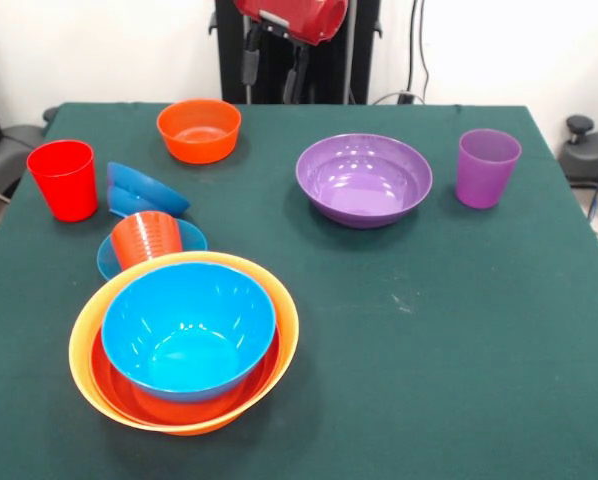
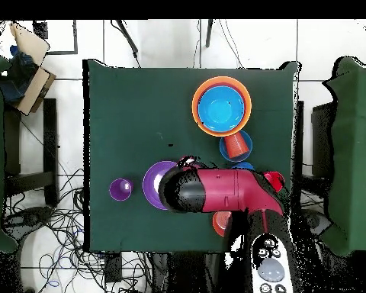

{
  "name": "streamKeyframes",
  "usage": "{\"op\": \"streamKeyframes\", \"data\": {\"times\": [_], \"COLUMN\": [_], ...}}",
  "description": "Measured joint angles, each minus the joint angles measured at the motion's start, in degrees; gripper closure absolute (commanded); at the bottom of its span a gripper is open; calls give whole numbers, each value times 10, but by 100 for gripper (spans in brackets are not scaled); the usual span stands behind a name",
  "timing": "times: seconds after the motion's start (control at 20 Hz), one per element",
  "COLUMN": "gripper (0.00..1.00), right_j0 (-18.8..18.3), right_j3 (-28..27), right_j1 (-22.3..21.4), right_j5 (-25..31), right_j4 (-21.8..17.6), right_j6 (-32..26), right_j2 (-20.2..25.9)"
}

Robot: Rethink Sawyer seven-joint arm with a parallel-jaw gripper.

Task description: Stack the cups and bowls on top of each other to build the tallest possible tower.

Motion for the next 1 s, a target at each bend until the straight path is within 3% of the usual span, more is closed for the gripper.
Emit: {"op": "streamKeyframes", "data": {"times": [0.5,1.0], "gripper": [0,0], "right_j0": [-5,13], "right_j3": [-10,-21], "right_j1": [6,40], "right_j5": [9,9], "right_j4": [-1,-34], "right_j6": [0,0], "right_j2": [5,-4]}}
